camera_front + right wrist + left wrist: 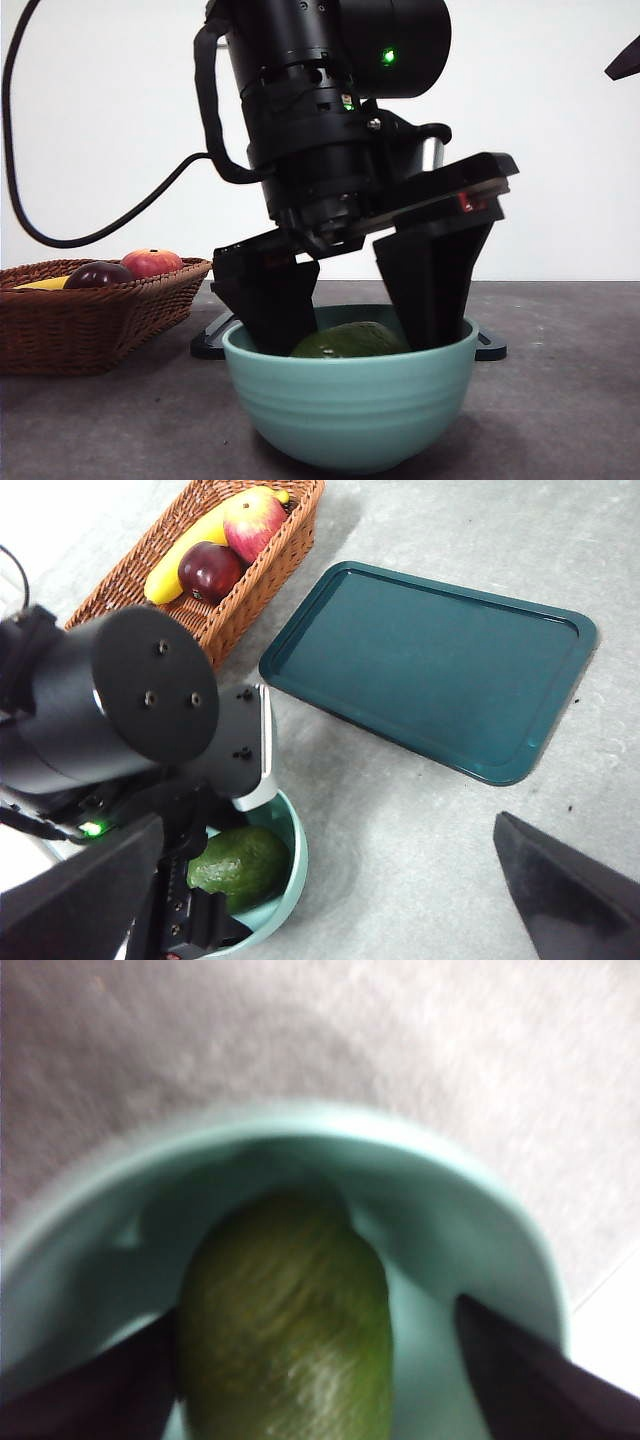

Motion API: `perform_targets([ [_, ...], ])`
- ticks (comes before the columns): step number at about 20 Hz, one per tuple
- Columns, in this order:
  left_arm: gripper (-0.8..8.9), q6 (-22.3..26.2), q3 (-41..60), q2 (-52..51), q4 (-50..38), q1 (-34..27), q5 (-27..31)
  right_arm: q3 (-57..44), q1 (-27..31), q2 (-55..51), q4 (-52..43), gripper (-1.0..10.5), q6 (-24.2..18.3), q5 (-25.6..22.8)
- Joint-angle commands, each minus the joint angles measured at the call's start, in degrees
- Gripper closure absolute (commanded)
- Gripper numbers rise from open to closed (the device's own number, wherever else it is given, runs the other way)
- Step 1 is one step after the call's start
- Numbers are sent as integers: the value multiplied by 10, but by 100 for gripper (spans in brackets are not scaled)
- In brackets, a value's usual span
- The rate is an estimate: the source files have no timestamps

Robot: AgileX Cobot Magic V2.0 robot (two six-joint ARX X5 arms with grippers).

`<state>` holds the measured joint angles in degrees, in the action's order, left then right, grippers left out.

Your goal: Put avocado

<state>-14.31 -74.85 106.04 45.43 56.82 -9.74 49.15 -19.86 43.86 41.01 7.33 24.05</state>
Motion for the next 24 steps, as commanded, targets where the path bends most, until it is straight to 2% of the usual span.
perform_targets([
  [1,342,11,-10,2,-1,7,-2,12,-3,2,-3,284,2,1],
  [5,328,16,-10,-40,-1,7,-2,12,-3,2,-3,284,2,-1],
  [7,242,18,-10,-71,3,7,-2,12,-3,2,-3,284,2,-1],
  [14,253,24,-10,-235,55,-13,2,12,-3,2,-3,284,2,0],
  [17,253,55,-10,-328,118,-28,34,12,-3,2,-3,284,2,0],
  [20,253,61,-9,-406,185,-41,80,12,-3,2,-3,284,2,0],
  [24,254,56,-4,-504,195,-45,86,12,-3,2,-3,284,1,0],
])
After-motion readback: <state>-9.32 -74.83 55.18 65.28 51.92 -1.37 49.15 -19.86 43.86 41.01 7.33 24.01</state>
